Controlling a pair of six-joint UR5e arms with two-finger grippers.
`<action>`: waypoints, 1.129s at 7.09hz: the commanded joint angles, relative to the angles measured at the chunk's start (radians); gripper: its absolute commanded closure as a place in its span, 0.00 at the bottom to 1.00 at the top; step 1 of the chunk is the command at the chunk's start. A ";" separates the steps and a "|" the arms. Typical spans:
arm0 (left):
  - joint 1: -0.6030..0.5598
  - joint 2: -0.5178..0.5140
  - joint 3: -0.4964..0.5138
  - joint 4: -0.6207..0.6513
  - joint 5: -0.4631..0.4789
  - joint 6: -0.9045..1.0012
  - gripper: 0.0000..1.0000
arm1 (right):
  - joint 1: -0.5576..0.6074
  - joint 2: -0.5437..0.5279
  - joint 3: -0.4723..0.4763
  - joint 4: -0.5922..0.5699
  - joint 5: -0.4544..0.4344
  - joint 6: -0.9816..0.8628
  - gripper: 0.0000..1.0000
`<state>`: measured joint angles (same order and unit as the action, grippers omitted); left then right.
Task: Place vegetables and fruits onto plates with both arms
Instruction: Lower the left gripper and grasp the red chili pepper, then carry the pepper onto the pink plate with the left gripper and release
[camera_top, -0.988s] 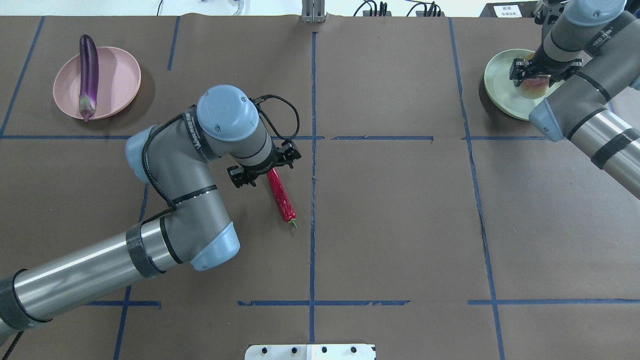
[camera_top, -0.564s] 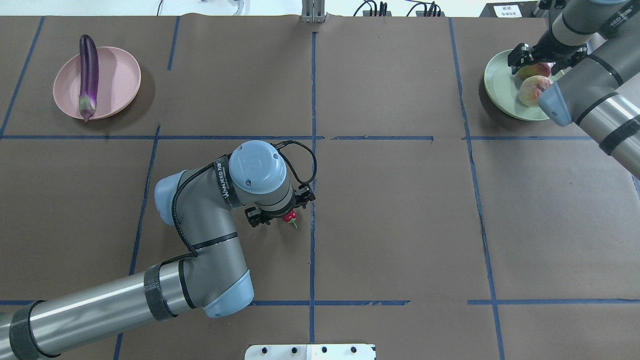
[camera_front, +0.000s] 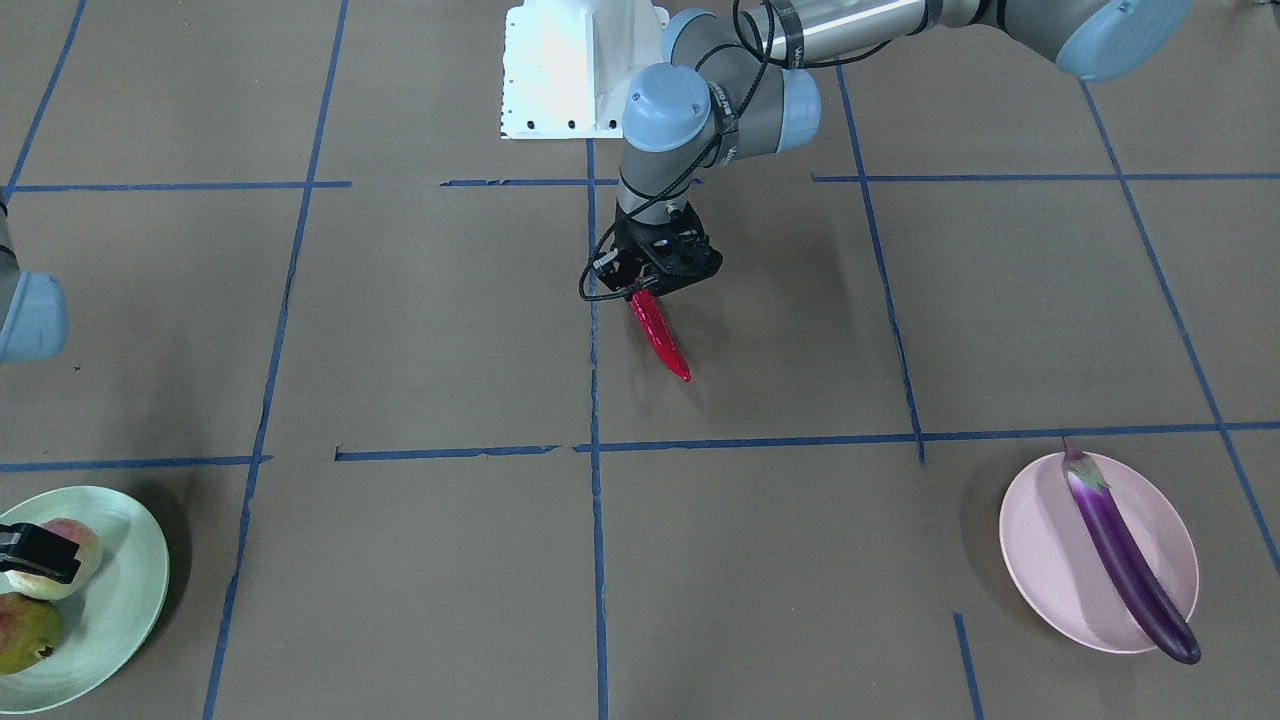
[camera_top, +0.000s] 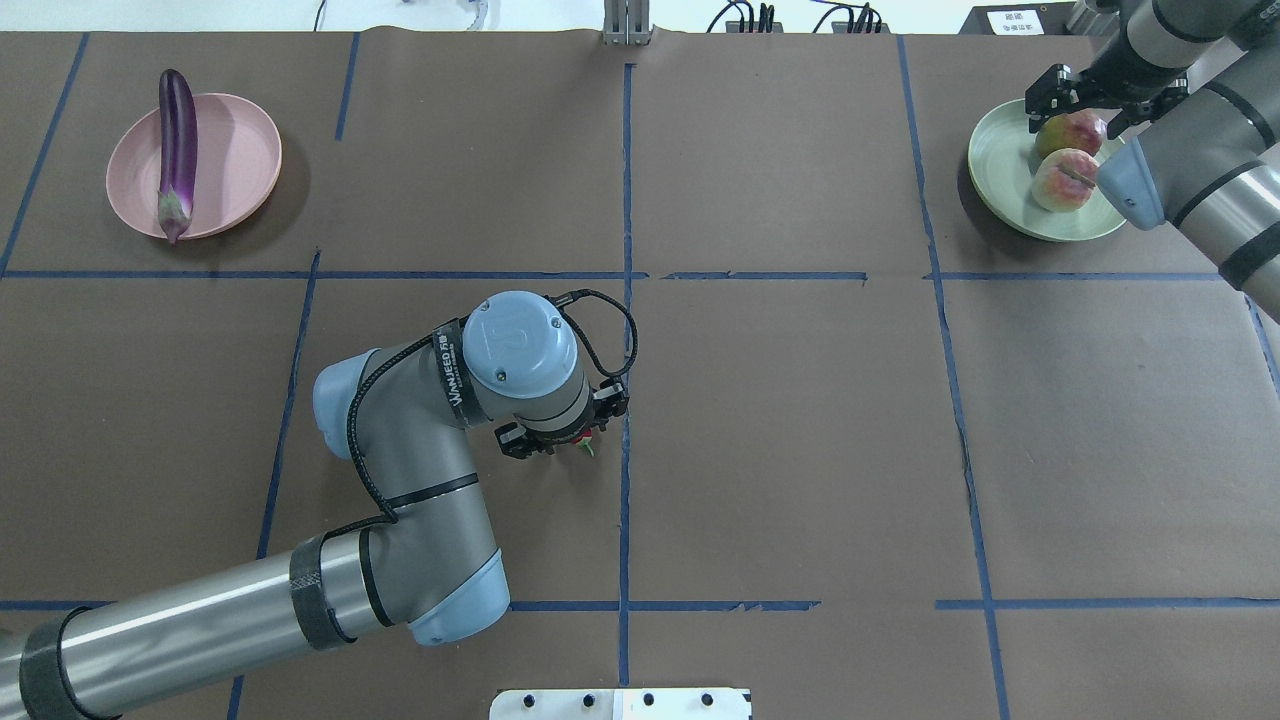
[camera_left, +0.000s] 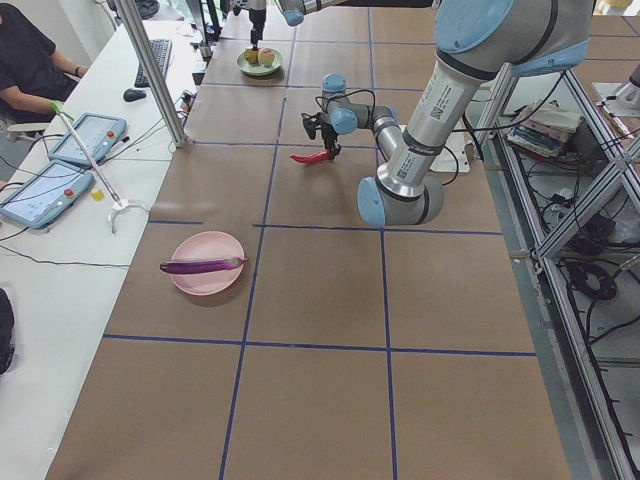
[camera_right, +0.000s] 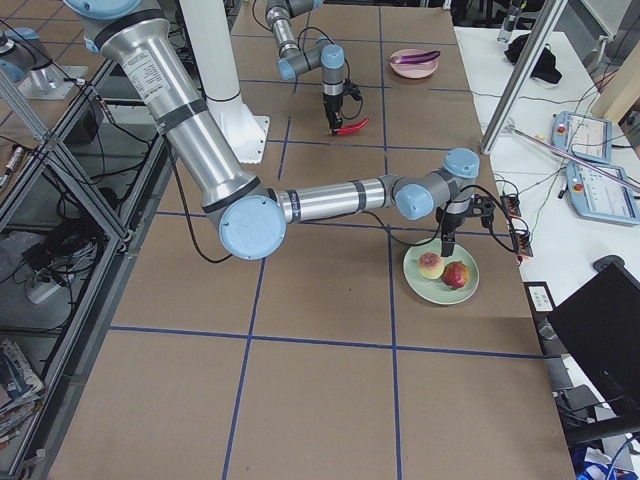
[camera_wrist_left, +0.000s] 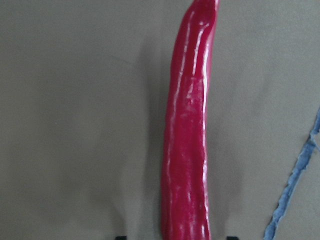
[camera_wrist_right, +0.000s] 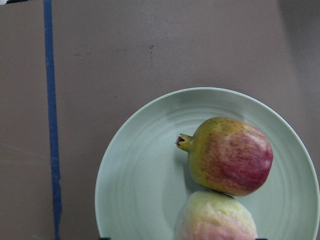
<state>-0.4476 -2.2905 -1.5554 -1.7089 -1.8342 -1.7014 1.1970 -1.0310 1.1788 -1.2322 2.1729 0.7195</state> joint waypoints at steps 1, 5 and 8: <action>-0.133 0.009 -0.058 0.002 -0.003 0.090 1.00 | 0.003 -0.014 0.046 -0.001 0.011 0.000 0.00; -0.474 0.112 0.128 -0.011 -0.007 0.661 1.00 | 0.007 -0.222 0.374 0.002 0.076 0.004 0.00; -0.598 0.111 0.381 -0.125 -0.037 0.811 0.96 | 0.010 -0.273 0.504 -0.010 0.091 0.017 0.00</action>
<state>-1.0024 -2.1810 -1.2671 -1.7767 -1.8566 -0.9423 1.2056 -1.2846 1.6408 -1.2408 2.2573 0.7342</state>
